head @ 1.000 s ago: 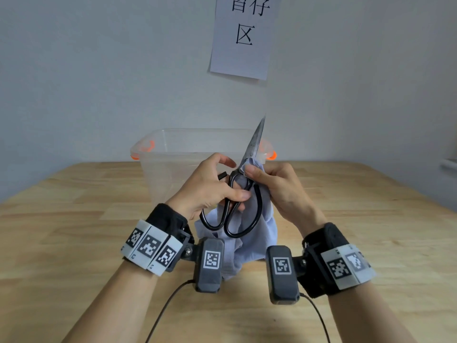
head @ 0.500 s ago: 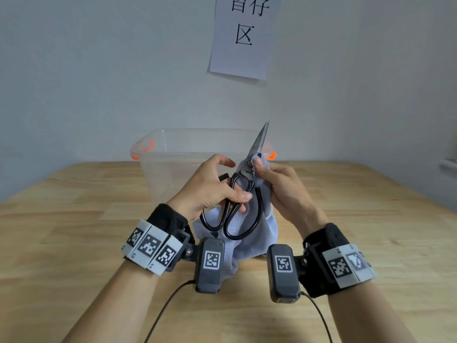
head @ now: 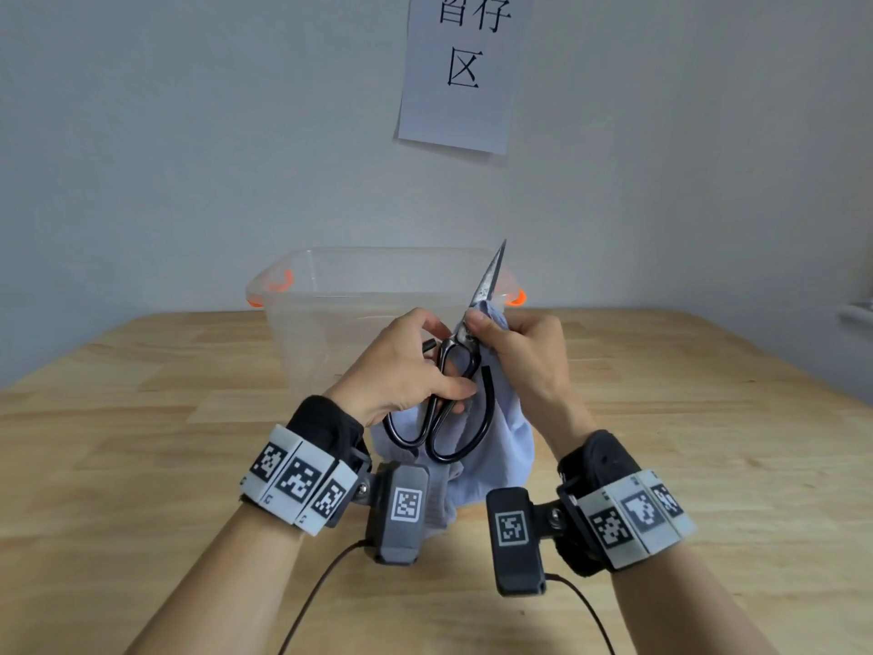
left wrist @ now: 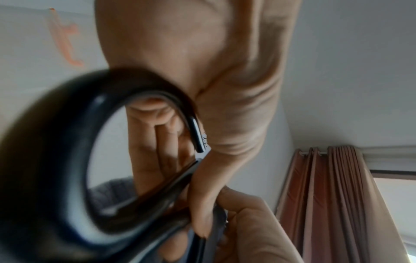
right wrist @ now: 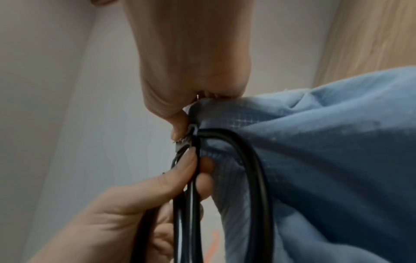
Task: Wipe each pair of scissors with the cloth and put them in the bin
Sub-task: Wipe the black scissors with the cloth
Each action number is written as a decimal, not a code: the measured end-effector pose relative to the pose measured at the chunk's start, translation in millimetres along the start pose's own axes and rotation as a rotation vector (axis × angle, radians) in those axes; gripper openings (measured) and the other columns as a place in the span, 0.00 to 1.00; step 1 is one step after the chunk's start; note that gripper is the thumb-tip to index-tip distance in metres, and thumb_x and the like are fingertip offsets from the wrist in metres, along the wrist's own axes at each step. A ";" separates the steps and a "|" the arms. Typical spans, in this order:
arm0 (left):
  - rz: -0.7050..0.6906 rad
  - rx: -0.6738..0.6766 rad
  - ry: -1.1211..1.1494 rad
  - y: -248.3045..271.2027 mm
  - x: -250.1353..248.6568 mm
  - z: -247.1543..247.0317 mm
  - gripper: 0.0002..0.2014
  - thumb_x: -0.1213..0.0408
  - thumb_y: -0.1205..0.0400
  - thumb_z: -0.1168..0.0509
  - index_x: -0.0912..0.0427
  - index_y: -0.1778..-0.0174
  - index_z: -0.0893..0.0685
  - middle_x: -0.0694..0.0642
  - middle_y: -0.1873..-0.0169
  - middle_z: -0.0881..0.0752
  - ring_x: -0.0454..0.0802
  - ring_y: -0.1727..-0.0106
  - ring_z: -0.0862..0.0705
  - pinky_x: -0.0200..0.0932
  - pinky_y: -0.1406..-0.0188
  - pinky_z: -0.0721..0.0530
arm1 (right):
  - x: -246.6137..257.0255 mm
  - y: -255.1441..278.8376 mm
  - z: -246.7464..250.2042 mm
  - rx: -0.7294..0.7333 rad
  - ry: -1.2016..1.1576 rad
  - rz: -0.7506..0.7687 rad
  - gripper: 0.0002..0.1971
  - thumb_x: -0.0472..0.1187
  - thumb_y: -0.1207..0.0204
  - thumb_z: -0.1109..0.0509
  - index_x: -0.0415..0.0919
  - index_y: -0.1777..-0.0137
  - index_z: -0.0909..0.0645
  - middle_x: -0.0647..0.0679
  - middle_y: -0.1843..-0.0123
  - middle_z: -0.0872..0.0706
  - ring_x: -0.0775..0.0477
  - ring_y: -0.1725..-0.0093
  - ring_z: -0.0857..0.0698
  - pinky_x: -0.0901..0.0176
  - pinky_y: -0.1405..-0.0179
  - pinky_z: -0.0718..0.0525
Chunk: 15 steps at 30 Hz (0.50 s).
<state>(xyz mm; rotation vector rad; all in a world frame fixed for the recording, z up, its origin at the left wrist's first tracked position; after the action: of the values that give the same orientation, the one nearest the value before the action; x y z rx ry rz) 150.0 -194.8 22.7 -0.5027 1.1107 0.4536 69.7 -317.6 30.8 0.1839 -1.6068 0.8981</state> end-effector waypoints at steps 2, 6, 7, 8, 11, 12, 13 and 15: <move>-0.015 0.002 -0.034 -0.6 1.1 -0.3 0.29 0.76 0.32 0.19 0.55 0.46 0.29 0.62 0.66 0.10 0.65 0.63 0.08 0.67 0.45 0.12 | -3.8 0.3 1.7 -0.013 -0.017 -0.013 0.28 0.46 0.28 0.20 0.28 0.74 0.32 0.45 0.75 0.31 0.50 0.71 0.33 0.56 0.72 0.36; -0.062 0.023 -0.089 -0.1 -2.2 0.0 0.26 0.78 0.31 0.20 0.57 0.48 0.29 0.60 0.70 0.11 0.63 0.65 0.08 0.65 0.48 0.12 | -6.0 0.2 5.5 -0.073 -0.059 -0.021 0.27 0.46 0.29 0.19 0.22 0.72 0.25 0.42 0.74 0.26 0.48 0.70 0.30 0.52 0.70 0.34; -0.076 0.029 -0.100 0.6 -4.4 -0.3 0.25 0.78 0.31 0.20 0.59 0.48 0.28 0.59 0.70 0.10 0.62 0.66 0.08 0.64 0.49 0.11 | -6.5 0.6 6.2 -0.090 -0.063 -0.020 0.26 0.46 0.29 0.19 0.24 0.73 0.24 0.42 0.74 0.26 0.48 0.71 0.30 0.52 0.70 0.34; -0.092 0.034 -0.107 1.3 -6.9 -0.5 0.23 0.78 0.31 0.20 0.62 0.49 0.26 0.58 0.69 0.10 0.62 0.66 0.08 0.62 0.50 0.10 | -6.5 1.4 6.7 -0.105 -0.067 -0.016 0.26 0.46 0.29 0.19 0.25 0.74 0.24 0.42 0.74 0.26 0.48 0.71 0.30 0.52 0.70 0.35; -0.144 0.039 -0.123 2.2 -12.0 -1.9 0.18 0.80 0.32 0.20 0.64 0.54 0.21 0.55 0.67 0.12 0.64 0.67 0.09 0.62 0.52 0.10 | -4.6 4.8 10.6 -0.177 -0.057 0.007 0.28 0.45 0.28 0.19 0.21 0.72 0.26 0.44 0.74 0.29 0.49 0.70 0.33 0.53 0.71 0.36; -0.150 0.038 -0.128 2.0 -11.9 -2.2 0.18 0.80 0.32 0.20 0.64 0.56 0.20 0.54 0.68 0.12 0.64 0.67 0.09 0.63 0.53 0.10 | -3.9 5.5 12.5 -0.197 -0.040 0.018 0.28 0.45 0.28 0.19 0.19 0.70 0.26 0.44 0.74 0.29 0.50 0.70 0.33 0.55 0.72 0.37; -0.153 0.037 -0.136 1.4 -11.4 -2.5 0.18 0.80 0.33 0.20 0.63 0.57 0.20 0.54 0.68 0.12 0.63 0.67 0.09 0.63 0.53 0.10 | -2.9 6.3 14.1 -0.217 -0.021 0.027 0.28 0.45 0.28 0.19 0.17 0.69 0.25 0.44 0.74 0.29 0.50 0.71 0.33 0.56 0.73 0.37; -0.157 0.037 -0.152 0.7 -11.0 -3.0 0.18 0.80 0.33 0.19 0.63 0.58 0.21 0.56 0.68 0.12 0.61 0.67 0.09 0.62 0.51 0.10 | 0.7 8.2 17.5 -0.256 0.015 0.048 0.28 0.45 0.27 0.20 0.17 0.67 0.24 0.44 0.74 0.31 0.51 0.72 0.35 0.58 0.75 0.38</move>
<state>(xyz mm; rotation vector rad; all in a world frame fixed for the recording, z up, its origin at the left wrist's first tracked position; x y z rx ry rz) 143.2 -197.0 31.7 -0.5096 0.9244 0.3281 51.2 -322.8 28.1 -0.0407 -1.7012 0.7205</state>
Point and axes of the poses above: each hand's wrist, its own y-axis away from the middle knuckle, its own z-axis out of the back of the hand, x = y × z, the point moved 10 cm from there along -y, towards the middle knuckle
